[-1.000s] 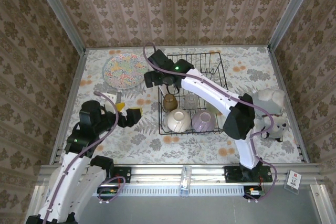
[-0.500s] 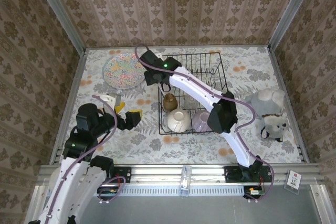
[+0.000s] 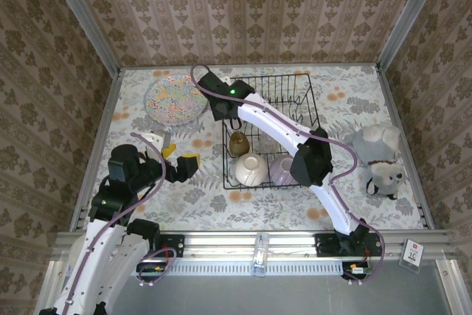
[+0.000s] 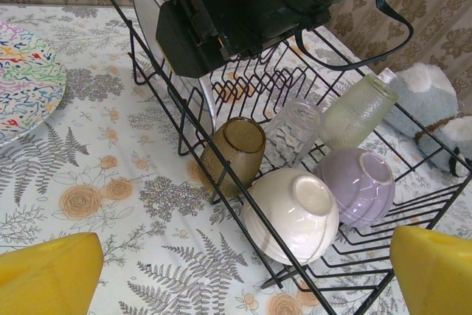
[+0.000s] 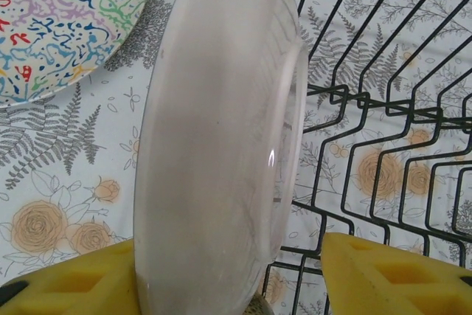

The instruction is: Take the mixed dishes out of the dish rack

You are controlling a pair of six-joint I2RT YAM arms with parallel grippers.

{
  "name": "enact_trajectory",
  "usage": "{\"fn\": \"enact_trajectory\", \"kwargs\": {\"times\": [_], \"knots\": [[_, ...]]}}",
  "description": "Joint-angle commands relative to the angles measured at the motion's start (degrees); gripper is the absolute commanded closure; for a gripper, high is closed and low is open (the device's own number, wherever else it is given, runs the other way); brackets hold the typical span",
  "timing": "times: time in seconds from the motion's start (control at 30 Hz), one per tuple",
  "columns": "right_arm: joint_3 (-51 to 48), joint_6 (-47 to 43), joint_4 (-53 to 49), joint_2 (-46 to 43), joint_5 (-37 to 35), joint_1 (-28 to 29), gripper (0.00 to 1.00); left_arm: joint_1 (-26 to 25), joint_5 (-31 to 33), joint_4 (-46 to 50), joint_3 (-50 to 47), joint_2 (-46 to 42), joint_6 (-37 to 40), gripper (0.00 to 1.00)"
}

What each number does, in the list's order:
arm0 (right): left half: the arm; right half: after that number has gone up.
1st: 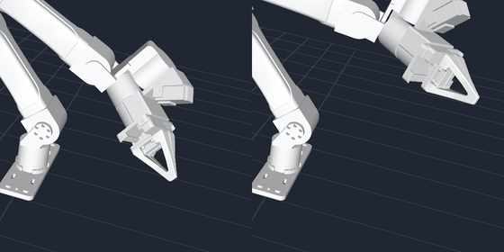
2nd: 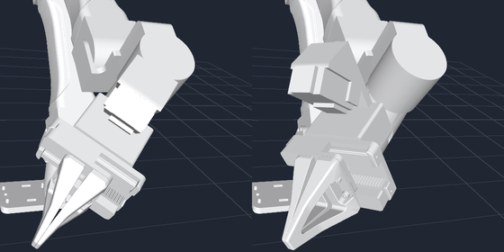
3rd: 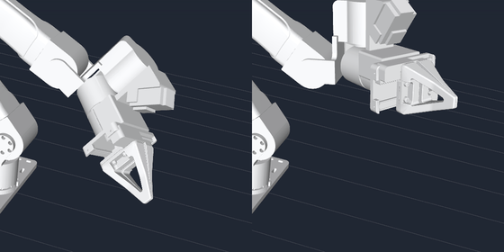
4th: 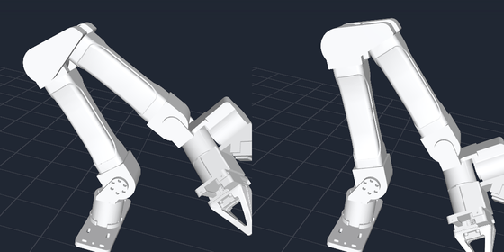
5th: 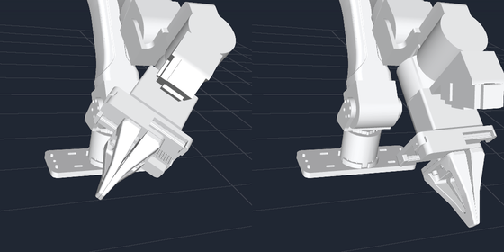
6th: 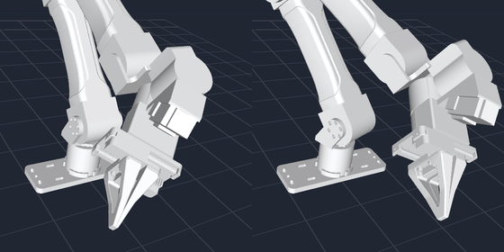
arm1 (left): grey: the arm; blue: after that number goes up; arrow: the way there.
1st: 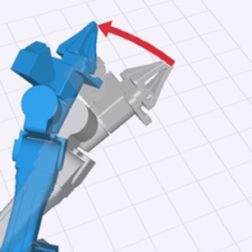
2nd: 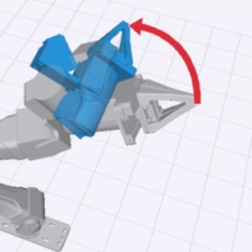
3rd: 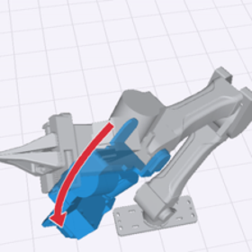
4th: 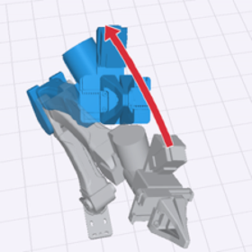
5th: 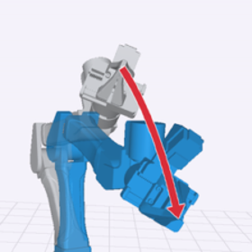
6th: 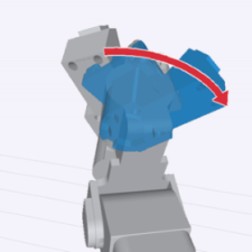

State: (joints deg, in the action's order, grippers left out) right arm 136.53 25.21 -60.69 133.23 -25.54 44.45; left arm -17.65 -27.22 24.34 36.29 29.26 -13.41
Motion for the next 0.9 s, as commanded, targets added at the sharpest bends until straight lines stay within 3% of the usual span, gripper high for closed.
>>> {"fn": "enact_trajectory", "kwargs": {"times": [0.0, 0.4, 0.87], "knots": [[-0.1, -0.6, -2.7, -1.9, -2.7, -1.1, 0.41, -0.1, -0.1, -1.2, -0.1, 0.2, 0.8, 0.0], [-7.9, 0.2, 0.0, -7.3, -4.4, -2.8, 0.46, -0.1, -0.3, -1.7, -0.2, 1.6, 0.5, 0.0], [-5.3, 2.0, -2.6, -7.2, -6.5, -3.7, 0.55, -0.1, -0.4, -1.9, -0.2, 2.0, 0.4, 0.0]]}}
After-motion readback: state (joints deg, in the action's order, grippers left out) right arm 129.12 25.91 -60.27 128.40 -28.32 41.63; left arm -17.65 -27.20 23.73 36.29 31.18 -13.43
